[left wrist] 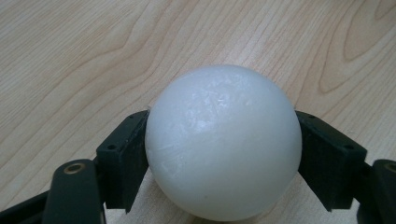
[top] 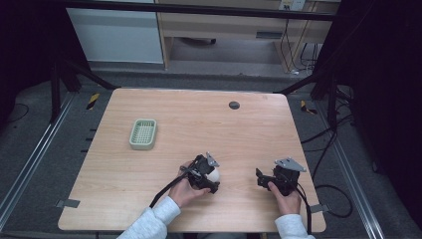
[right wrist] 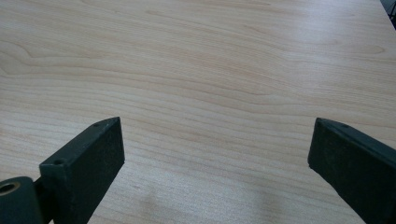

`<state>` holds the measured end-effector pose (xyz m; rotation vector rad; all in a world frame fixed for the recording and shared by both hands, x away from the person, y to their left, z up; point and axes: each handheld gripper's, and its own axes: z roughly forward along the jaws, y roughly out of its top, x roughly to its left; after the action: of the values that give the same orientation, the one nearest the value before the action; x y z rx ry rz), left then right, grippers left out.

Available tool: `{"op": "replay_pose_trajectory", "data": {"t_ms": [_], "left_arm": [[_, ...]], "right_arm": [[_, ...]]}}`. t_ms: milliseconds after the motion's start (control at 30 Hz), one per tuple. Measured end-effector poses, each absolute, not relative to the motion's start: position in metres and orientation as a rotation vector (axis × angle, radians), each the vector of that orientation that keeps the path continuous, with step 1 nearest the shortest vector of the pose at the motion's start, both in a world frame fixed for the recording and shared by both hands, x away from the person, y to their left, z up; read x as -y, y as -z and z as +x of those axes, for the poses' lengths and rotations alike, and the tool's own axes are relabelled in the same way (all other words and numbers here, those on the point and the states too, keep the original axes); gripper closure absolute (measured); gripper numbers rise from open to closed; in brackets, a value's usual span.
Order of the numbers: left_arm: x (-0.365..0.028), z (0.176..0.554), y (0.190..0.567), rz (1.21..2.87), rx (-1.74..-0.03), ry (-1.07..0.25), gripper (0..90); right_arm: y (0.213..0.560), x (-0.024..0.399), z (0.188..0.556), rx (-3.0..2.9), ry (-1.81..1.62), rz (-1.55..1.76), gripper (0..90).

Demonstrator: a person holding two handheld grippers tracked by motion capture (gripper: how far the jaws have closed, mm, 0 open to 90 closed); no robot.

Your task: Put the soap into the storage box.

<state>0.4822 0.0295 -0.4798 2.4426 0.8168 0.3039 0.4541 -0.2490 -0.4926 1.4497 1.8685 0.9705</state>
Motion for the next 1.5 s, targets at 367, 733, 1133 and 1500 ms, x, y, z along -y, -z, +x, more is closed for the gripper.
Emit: {"op": "replay_pose_trajectory", "data": {"t_ms": [367,733,1133,1500], "left_arm": [[-0.033,0.481,0.474,2.435,-0.820,-0.325,24.2],[-0.049,0.473,0.449,2.367,-0.818,-0.342,24.2],[-0.075,0.467,0.427,2.308,-0.843,-0.381,24.3],[-0.110,0.465,0.408,2.259,-0.892,-0.436,24.2]], "right_arm": [[0.492,0.249,0.454,-1.870,-0.973,1.449,4.0],[0.492,0.249,0.454,-1.869,-0.977,1.449,4.1],[0.492,0.249,0.453,-1.873,-0.987,1.448,4.0],[0.493,0.250,0.453,-1.872,-0.986,1.449,4.0]]}}
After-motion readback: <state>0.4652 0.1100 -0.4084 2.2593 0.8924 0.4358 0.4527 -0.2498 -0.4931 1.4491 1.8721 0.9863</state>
